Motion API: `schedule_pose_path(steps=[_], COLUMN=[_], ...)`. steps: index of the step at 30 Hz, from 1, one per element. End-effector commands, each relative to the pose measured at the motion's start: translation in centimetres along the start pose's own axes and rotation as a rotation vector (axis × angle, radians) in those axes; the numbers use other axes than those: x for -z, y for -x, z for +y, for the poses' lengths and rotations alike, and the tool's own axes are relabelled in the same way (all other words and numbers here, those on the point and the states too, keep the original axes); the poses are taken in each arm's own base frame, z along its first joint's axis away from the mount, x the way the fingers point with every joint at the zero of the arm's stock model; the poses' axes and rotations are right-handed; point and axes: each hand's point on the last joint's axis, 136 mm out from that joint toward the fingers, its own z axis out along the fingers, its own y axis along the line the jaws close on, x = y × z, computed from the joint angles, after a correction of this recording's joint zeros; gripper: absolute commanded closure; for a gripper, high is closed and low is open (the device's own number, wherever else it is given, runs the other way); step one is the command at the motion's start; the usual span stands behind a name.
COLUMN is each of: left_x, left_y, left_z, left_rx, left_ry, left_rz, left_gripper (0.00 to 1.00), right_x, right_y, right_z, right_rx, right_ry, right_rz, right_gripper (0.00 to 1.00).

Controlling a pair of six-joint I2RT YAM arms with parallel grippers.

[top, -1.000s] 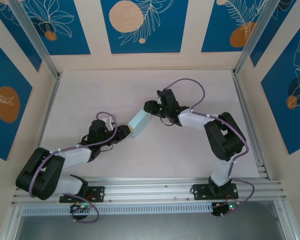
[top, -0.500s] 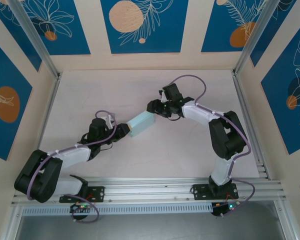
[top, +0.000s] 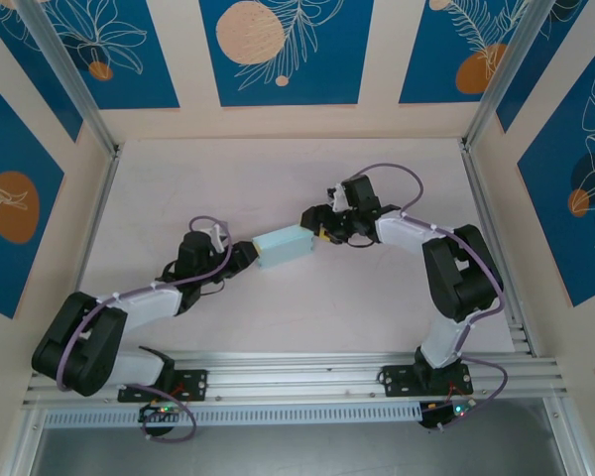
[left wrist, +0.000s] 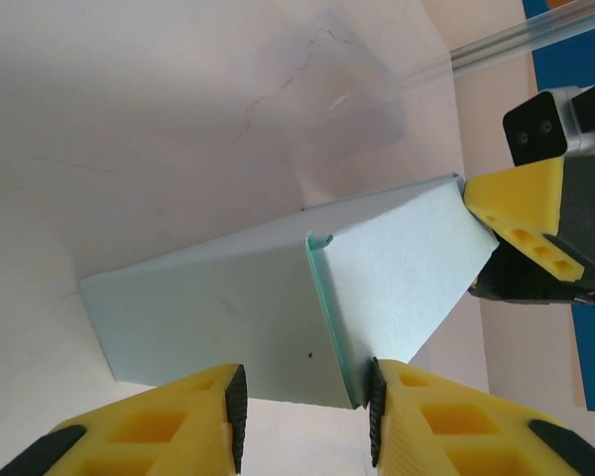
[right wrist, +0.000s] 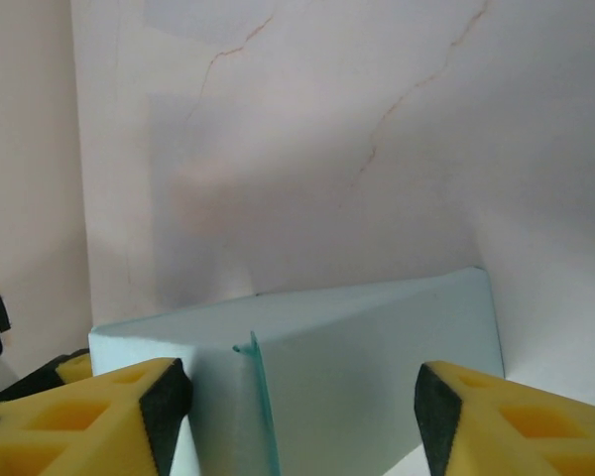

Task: Fold the paper box

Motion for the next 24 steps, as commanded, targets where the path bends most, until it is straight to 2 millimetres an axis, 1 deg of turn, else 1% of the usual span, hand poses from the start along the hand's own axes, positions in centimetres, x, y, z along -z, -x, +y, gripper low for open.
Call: schedule_pose_path(steps=[1,8,12,15,17,18,22,24], left_x=[0.7,0.7,0.7,0.7,0.7,0.7,0.7,0.7], left_y=[-4.2,-4.3,-4.4,-4.3,-4.2,-4.2,-4.3,-4.3], left_z=[7.9,8.0,8.1,8.0,8.0,7.9,8.0,8.1], left_rx=[0.082,0.083,0.083,0.082,0.079,0.078,0.079,0.079], left_ry=[0.289,0.294,0.297,0.293,0.294,0.294,0.297,0.299], left_rz=[0.118,0.12,0.121,0.122,0.12,0.12,0.123,0.125], left_gripper=[0.64,0.64,0.64,0.64,0.64,0.64,0.64,0.64], right_x=[0.8,2.3,3.6,3.9,3.7,3.5,2.5,2.1], right_y=[-0.9,-0.7,-0.4,-0.3,-0.4,-0.5,-0.9,-1.0], right_z=[0.8,0.7,1.1,1.0,0.3,0.1,-0.7,-1.1], right_rx=[-0.011,-0.006,0.013,0.013,-0.004,-0.012,-0.035,-0.045], right_ry=[0.079,0.134,0.162,0.149,0.132,0.13,0.126,0.121], right_rz=[0.027,-0.004,-0.033,-0.034,-0.026,-0.018,0.011,0.023], right_gripper=[0.3,0.19,0.14,0.16,0.19,0.21,0.24,0.27])
